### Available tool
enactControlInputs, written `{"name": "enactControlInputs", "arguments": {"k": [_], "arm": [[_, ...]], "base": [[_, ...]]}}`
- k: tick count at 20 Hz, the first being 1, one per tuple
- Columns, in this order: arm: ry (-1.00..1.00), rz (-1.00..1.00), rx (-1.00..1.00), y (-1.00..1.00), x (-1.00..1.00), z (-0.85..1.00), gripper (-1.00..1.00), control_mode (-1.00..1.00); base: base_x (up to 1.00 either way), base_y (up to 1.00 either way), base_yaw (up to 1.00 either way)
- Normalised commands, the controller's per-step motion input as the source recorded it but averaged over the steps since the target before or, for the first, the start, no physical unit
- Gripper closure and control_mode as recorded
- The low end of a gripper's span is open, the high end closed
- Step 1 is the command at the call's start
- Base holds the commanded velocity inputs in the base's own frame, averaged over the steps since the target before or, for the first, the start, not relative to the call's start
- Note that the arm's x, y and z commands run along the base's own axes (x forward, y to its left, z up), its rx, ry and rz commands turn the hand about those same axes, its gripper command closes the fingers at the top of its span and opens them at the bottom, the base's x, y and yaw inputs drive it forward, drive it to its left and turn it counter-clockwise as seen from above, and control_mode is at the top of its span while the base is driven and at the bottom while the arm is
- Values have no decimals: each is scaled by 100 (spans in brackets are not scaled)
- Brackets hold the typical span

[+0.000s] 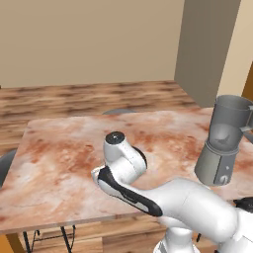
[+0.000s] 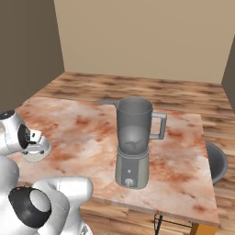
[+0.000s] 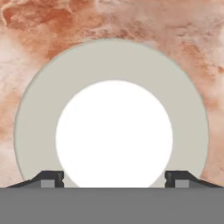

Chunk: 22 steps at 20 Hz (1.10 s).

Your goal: Close the lid blender by securely placing the lid on top.

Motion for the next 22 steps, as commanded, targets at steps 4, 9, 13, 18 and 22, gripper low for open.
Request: {"name": "enactControlInputs", "arguments": {"k": [4,9,13,18,22], "arm": [[-14,0,0,-33,-30,100,100,-100],[-12,0,0,-35,-20,100,100,-100],[-12,0,0,-33,-5,100,100,-100],[-16,-1,0,-43,-15,99,100,-100],[-14,-2,0,-47,-15,98,100,-100]], "base": [[0,0,0],[0,0,0],[0,0,0],[0,0,0],[0,0,0]]}}
